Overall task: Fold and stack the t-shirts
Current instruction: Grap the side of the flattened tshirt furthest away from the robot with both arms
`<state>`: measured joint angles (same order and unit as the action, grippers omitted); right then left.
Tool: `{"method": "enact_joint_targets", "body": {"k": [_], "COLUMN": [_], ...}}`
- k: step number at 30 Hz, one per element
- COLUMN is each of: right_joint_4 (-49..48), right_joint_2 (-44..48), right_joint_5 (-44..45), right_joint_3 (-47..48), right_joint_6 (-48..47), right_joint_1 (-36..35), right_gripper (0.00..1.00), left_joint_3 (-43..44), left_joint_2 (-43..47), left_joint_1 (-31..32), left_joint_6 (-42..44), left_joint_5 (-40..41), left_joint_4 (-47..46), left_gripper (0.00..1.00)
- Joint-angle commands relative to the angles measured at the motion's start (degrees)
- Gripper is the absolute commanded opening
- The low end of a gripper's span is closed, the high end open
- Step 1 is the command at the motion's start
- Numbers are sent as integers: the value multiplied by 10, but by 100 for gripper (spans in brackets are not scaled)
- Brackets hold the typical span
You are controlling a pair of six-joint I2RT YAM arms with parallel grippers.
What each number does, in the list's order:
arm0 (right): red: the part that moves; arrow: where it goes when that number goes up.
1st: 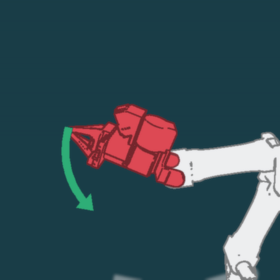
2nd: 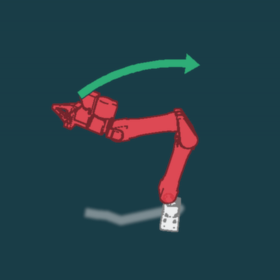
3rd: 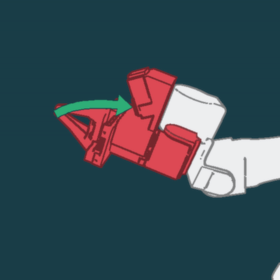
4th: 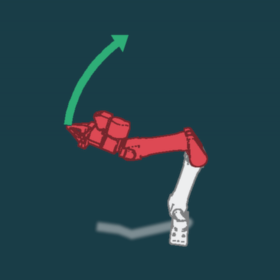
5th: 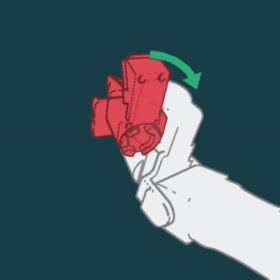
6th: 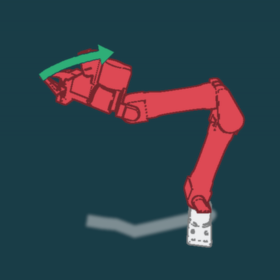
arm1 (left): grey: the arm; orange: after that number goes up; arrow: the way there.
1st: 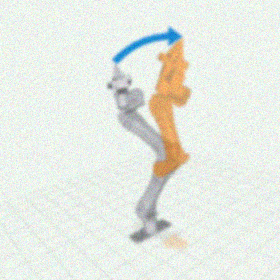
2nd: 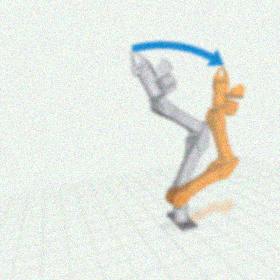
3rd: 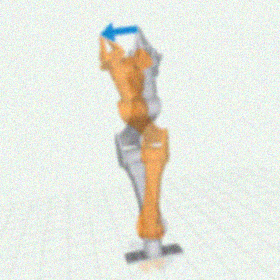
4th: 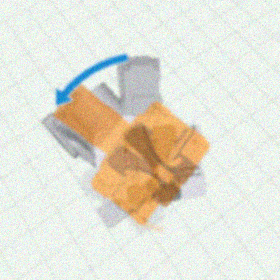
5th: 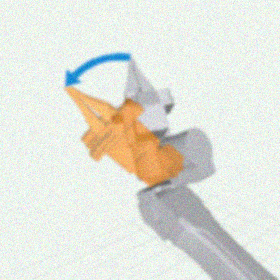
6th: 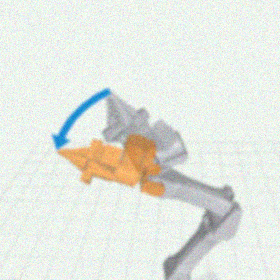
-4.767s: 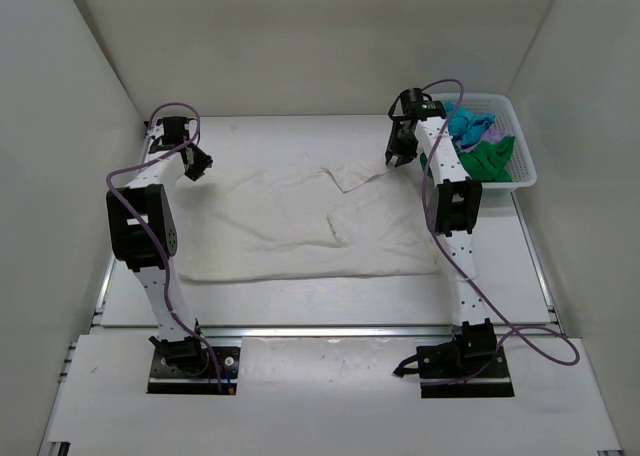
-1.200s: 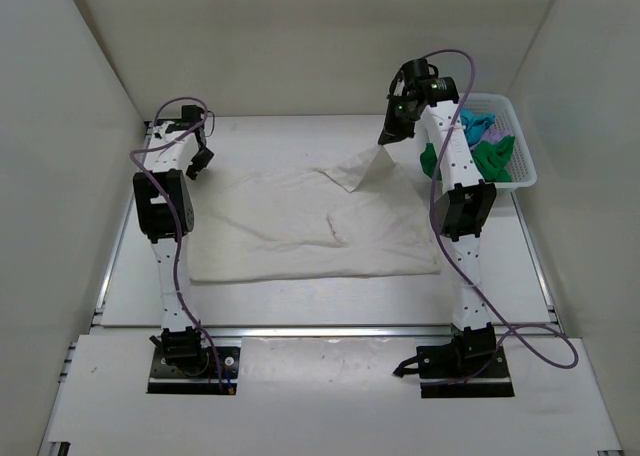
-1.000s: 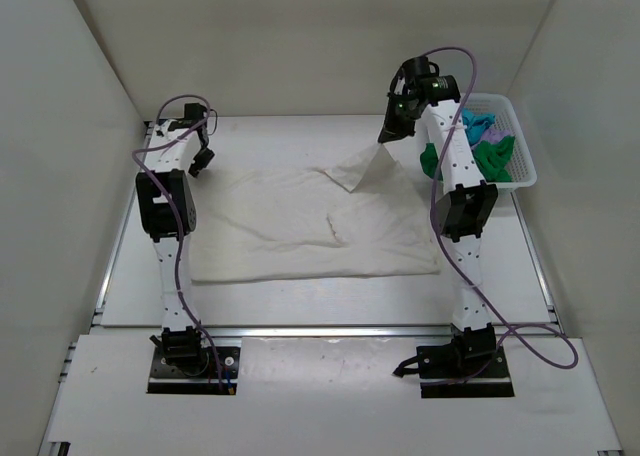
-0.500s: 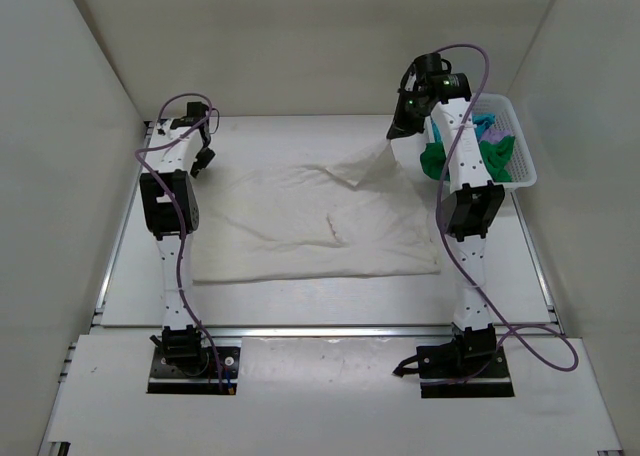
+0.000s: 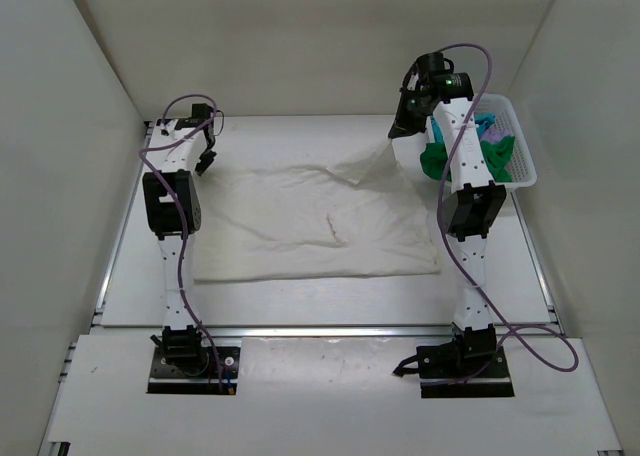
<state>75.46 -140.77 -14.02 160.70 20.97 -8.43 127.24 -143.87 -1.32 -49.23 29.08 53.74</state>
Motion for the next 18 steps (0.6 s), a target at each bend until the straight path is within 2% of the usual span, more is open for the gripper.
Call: {"method": "enact_joint_targets", "body": {"k": [1, 5, 7, 10, 11, 13, 18], "right_joint_4": [-6, 3, 14, 19, 20, 19, 18], "right_joint_2": [41, 46, 53, 73, 78, 122, 203], "right_joint_5": [-3, 7, 24, 20, 22, 38, 15], "right_joint_3": [11, 11, 9, 4, -1, -41, -114], "right_joint_6": [-3, -3, 6, 7, 7, 6, 0], "right_joint_1": [9, 11, 10, 11, 12, 18, 32], "right_gripper": [1, 0, 0, 0, 0, 1, 1], "left_joint_3": [1, -55, -116, -268, -291, -369, -482], "left_joint_2": [23, 68, 131, 225, 242, 306, 399], "left_joint_1": [-6, -11, -11, -16, -19, -19, -27], "left_joint_6": [-14, -10, 0, 4, 7, 3, 25], "left_joint_5": [-19, -39, -57, -83, -89, -113, -126], "left_joint_4": [1, -26, -68, -140, -158, -180, -228], "left_gripper": [0, 0, 0, 0, 0, 0, 0]}}
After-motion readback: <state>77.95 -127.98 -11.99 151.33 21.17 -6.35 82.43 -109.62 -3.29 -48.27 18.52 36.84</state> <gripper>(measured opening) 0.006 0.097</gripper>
